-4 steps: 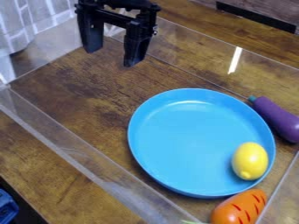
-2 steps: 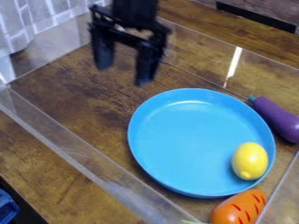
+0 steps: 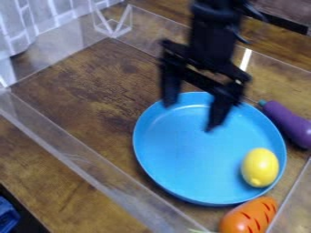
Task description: Move the carrot to the left side
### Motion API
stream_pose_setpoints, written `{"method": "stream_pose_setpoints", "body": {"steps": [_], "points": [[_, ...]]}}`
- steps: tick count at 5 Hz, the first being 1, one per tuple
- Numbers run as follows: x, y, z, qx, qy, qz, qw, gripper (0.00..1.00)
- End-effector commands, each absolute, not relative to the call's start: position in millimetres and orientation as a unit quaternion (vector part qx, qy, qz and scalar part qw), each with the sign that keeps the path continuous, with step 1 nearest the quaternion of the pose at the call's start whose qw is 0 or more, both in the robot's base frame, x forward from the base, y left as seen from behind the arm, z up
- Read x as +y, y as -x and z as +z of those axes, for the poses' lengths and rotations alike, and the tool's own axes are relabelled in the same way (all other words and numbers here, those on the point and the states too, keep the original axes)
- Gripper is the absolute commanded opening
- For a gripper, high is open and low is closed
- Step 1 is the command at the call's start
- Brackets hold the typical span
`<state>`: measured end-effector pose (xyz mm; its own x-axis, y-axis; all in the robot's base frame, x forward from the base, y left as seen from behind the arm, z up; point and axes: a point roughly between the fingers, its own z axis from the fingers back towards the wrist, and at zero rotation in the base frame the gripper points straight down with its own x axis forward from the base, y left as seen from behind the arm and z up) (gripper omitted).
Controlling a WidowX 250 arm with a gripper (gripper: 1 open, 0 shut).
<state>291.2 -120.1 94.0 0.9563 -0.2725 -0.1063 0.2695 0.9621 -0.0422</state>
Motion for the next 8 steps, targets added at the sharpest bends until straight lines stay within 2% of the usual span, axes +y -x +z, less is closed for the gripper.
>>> {"method": "stream_pose_setpoints", "body": {"steps": [1,2,3,4,6,8], "points": [[-157,-297,97.7,0.025,0.019,-0.156,0.987,1.0],[-181,-295,87.4,0.023,0.023,-0.165,0.986,1.0],[-181,-293,83.2,0.019,0.031,-0.18,0.983,1.0],[-177,-293,85.8,0.013,0.035,-0.182,0.983,1.0],[-167,-296,101.8,-0.016,0.042,-0.181,0.982,1.0],[-167,-297,95.1,-0.029,0.059,-0.188,0.98,1.0]]}}
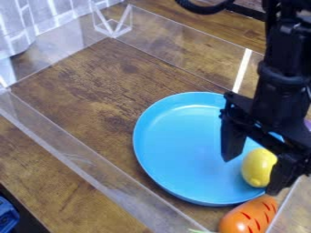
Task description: Move the carrot to the left side
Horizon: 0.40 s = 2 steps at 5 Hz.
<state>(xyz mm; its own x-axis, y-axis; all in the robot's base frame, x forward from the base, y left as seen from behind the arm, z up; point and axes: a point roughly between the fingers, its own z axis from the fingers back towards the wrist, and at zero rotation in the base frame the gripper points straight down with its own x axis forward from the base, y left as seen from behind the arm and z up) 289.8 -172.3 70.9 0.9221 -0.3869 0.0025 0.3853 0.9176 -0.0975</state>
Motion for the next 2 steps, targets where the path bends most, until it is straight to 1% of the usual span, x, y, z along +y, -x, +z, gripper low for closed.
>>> {"method": "stream_pose_setpoints", "body": {"steps": [1,2], "points": [[-165.4,-299.7,92.2,-0.037,0.066,-0.194,0.978,1.0],[-166.0,-302.6,89.4,-0.049,0.07,-0.196,0.977,1.0]]}}
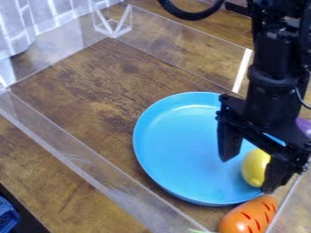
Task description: Move the carrot to the left side
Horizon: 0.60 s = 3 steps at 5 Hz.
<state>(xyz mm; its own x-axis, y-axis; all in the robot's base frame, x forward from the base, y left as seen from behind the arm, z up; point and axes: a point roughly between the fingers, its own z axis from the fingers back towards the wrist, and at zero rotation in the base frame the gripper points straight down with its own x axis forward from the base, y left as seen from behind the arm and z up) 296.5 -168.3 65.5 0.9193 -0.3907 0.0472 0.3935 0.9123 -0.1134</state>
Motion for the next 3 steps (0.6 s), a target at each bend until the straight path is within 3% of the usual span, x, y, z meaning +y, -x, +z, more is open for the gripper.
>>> {"method": "stream_pose_setpoints", "body": {"steps": [1,3], "points": [[-167.9,-304.4,87.4,-0.06,0.073,-0.198,0.976,1.0],[-171.5,-306.0,87.0,-0.073,0.078,-0.2,0.974,1.0]]}}
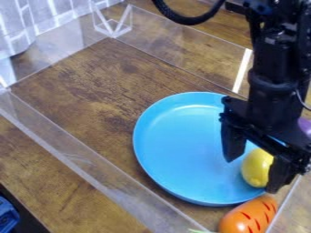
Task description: Move the carrot to the left side
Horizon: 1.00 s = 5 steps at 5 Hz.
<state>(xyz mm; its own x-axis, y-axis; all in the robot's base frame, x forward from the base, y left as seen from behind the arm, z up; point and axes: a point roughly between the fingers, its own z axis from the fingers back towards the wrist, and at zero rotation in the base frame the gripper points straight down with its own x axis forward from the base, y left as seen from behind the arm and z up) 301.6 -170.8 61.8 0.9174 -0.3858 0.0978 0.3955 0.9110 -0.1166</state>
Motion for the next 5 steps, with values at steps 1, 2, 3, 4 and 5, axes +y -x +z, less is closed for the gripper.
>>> {"method": "stream_pose_setpoints", "body": {"steps": [1,2,3,4,5], "points": [[-172,-307,86.2,-0.077,0.08,-0.202,0.973,1.0],[-173,-308,84.9,-0.079,0.08,-0.203,0.973,1.0],[-173,-308,84.3,-0.082,0.08,-0.203,0.972,1.0],[-177,-307,71.5,-0.07,0.081,-0.204,0.973,1.0],[-179,-306,59.2,-0.059,0.082,-0.204,0.974,1.0]]}}
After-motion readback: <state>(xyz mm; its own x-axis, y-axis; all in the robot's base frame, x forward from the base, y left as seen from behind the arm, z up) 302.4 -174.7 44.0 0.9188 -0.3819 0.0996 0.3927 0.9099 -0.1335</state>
